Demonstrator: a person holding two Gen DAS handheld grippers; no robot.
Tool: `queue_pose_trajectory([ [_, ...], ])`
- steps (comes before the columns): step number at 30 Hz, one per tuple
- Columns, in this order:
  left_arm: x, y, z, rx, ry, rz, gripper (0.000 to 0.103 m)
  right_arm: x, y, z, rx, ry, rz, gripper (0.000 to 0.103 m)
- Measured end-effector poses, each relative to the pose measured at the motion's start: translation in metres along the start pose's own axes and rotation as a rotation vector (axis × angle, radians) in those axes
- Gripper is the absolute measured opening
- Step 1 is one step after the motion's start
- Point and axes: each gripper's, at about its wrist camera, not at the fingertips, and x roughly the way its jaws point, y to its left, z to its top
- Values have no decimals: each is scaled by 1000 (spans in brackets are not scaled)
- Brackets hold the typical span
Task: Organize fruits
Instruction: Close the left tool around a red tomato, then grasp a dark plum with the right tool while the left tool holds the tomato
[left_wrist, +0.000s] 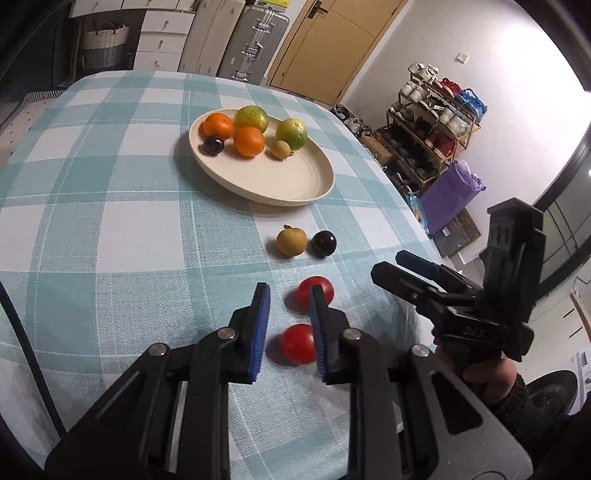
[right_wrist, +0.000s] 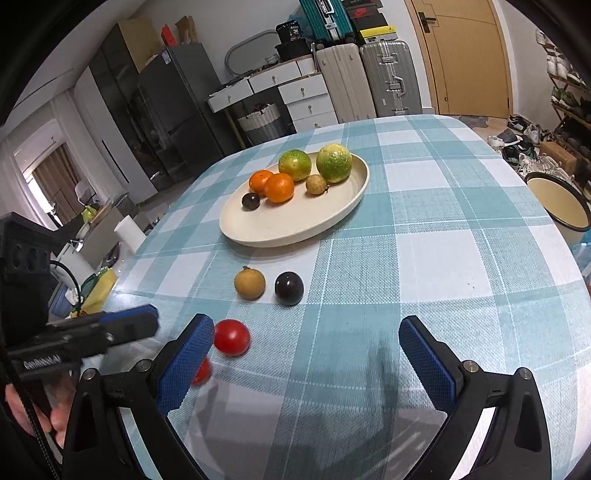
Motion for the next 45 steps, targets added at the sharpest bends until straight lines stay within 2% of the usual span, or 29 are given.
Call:
queue_pose_trajectory([
  [2,3,6,0,-22,17,3,17,5,0,2,-3,3,-6,103],
  [4,5,5,-4,-28,40,-40,17,12,-1,4,-4,13,-9,103],
  [8,-1,-2,-13,1,36,-61,18,20,-1,5,4,27,0,103],
  [10,1,-6,-16,7,41,-57,25,21,-1,6,-2,25,0,103],
  [12,7,-8,-18,5,62,-66,48,23,-1,5,0,28,-2,103],
  [14,13,-12,-20,10,74,-53,56,24,-3,5,11,30,6,103],
  [25,37,-14,-26,28,111,-19,56,27,0,10,0,26,4,103],
  [28,38,-13,-25,32,103,-17,43,29,1,11,-4,30,6,103],
  [29,39,-13,-25,40,109,-23,33,30,2,12,-6,30,7,103],
  [30,40,-15,-26,52,118,-26,28,30,2,12,-10,31,8,103],
  [41,31,-12,-18,67,86,-42,26,36,4,17,-5,40,31,102],
  [42,29,-10,-16,64,81,-43,25,37,3,17,-4,42,32,100],
  [43,28,-8,-14,59,75,-42,25,38,3,17,-3,45,34,93],
  [44,25,-6,-12,52,66,-39,19,39,3,17,-2,52,37,85],
  [45,23,-4,-10,49,62,-41,15,41,3,17,-2,61,38,82],
])
